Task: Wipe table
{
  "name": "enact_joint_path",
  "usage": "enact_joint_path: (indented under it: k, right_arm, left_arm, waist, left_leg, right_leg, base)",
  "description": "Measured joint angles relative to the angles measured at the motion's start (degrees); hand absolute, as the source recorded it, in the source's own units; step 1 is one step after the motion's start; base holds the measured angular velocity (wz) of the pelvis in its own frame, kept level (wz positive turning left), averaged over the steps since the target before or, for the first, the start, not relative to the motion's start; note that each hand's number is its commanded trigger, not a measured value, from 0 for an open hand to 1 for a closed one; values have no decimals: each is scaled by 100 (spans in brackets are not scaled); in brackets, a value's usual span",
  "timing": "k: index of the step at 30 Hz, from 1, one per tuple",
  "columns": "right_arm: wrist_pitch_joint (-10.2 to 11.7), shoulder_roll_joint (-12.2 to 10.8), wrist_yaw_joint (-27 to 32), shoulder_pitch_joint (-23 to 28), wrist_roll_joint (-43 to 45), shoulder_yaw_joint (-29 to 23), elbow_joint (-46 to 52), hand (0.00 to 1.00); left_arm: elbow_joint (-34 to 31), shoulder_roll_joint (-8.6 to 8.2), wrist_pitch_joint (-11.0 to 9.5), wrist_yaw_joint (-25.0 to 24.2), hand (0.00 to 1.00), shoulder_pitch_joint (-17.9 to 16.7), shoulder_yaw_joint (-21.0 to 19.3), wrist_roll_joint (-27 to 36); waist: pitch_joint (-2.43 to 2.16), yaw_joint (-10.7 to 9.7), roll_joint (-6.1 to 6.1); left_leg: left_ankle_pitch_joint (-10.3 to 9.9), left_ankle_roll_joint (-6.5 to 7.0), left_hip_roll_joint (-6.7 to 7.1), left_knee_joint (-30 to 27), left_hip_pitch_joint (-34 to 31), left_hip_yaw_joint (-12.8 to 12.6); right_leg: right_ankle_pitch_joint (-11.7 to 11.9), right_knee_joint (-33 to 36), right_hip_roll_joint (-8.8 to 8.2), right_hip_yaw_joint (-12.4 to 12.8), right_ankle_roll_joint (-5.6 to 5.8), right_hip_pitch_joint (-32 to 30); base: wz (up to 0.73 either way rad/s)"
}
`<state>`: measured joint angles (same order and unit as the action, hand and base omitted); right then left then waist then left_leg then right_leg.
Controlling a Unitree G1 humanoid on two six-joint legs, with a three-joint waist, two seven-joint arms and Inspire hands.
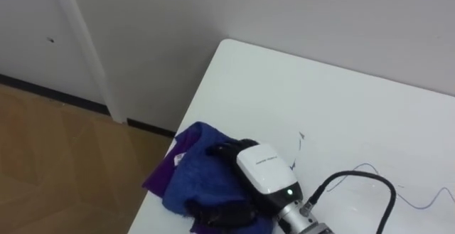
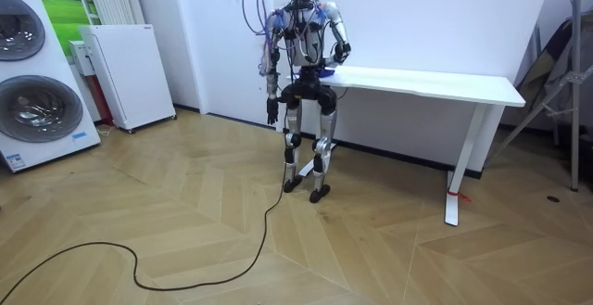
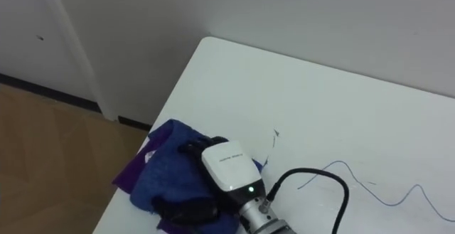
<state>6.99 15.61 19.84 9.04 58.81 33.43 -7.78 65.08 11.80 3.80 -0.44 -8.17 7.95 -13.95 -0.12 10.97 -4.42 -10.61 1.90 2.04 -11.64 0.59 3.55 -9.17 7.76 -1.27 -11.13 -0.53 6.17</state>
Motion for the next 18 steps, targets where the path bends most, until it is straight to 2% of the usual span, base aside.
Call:
enact_joint_path:
  k: [7,10,12,14,18]
  right_arm:
    - [174,23,75,121,-10,-110,208,100]
    - [241,47,69,128,-72,-142,219,100]
    - [296,98,62,119,-224,-168,198,100]
    - [354,260,56,113,-426,-205,188,100]
    - [369,454,-29,58,-422,-414,223,100]
  left_arm:
    - [7,-16,-2,27,0,-63,-118,68]
    - [20,-16,-7,32,0,-100,-212,78]
    - [22,-13,-10,33,0,-104,-248,80]
    - [28,-11,-11,31,0,-125,-283,80]
    - [7,-12,-11,-47,0,-148,-378,72]
  waist:
    - [7,-36,33]
    - [14,-121,78]
    - [25,-125,100]
    - [29,-114,126]
    - [28,-117,114]
  left_leg:
    - [-14,37,68,-19,5,86]
    - [-18,47,80,-20,23,116]
    - [-18,49,79,-7,50,118]
    - [-18,50,75,28,106,105]
    - [-17,49,67,32,106,111]
  right_leg:
    - [-19,-1,-56,-68,32,42]
    - [-19,-2,-62,-73,33,72]
    - [-20,-2,-65,-115,34,85]
    - [-31,-2,-69,-135,52,123]
    - [-34,-3,-64,-168,57,128]
  base:
    - [5]
    - [5]
    - [0]
    - [0]
    - [0]
